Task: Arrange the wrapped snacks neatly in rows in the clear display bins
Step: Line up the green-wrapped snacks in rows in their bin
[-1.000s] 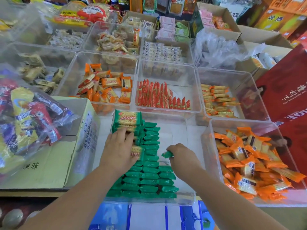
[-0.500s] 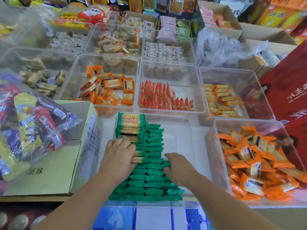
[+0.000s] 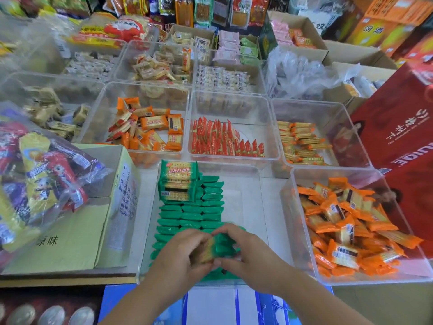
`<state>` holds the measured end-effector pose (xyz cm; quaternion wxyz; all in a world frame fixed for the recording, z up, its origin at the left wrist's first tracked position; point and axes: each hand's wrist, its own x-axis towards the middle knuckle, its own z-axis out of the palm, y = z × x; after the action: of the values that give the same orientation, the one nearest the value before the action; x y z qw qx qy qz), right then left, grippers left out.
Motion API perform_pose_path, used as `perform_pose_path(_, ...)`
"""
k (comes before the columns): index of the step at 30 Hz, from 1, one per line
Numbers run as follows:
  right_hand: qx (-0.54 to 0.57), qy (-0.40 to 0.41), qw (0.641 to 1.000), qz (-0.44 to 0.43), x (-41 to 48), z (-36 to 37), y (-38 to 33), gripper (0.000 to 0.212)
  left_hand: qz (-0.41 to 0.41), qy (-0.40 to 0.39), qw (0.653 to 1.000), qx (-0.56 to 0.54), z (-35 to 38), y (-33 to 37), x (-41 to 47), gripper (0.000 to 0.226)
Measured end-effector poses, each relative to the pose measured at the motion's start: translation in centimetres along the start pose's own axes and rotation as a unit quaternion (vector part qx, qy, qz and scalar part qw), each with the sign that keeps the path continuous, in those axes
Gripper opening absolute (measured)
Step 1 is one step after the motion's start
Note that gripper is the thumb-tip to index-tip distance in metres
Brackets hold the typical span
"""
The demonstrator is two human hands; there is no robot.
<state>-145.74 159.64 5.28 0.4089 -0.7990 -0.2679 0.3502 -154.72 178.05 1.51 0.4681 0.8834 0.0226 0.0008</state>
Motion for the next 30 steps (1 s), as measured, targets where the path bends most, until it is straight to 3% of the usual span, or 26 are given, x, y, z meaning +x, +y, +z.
perform_pose_path(4, -0.04, 0.114, 0.992, 0.024, -0.4, -0.6, 1.4, 0.033, -0.057, 0.078, 0.974, 0.206, 0.4, -1.9, -0.2, 0.092)
perform_pose_path(8, -0.149, 0.236, 0.958, 0.064, 0.8, -3.2, 2.0, 0.03, -0.195, 0.049, 0.923, 0.329, -0.4, -4.1, -0.4, 0.094)
perform_pose_path(11, -0.268, 0.2, 0.939, 0.083, 2.9, -4.5, 1.8, 0.031, -0.226, 0.013, 0.913, 0.34, 0.3, -5.4, -0.4, 0.103)
perform_pose_path(15, -0.389, 0.076, 0.905, 0.153, 6.3, -4.0, 2.3, 0.043, -0.22, 0.001, 0.909, 0.354, 0.3, -5.4, -0.5, 0.11)
perform_pose_path(22, -0.3, -0.008, 0.933, 0.201, 9.3, -1.2, 4.7, 0.055, -0.219, -0.009, 0.907, 0.36, 0.4, -5.5, -0.4, 0.112)
perform_pose_path(26, -0.323, -0.067, 0.918, 0.222, 9.2, -1.6, 4.9, 0.069, -0.224, -0.008, 0.908, 0.354, 0.2, -5.5, -0.4, 0.111)
perform_pose_path(28, -0.341, -0.04, 0.915, 0.213, 9.4, -2.1, 4.0, 0.067, -0.224, -0.002, 0.912, 0.343, 0.1, -5.5, -0.4, 0.111)
perform_pose_path(30, -0.357, 0.061, 0.916, 0.171, 10.0, -2.4, 2.4, 0.06, -0.22, 0.002, 0.914, 0.342, 0.0, -5.2, -0.4, 0.111)
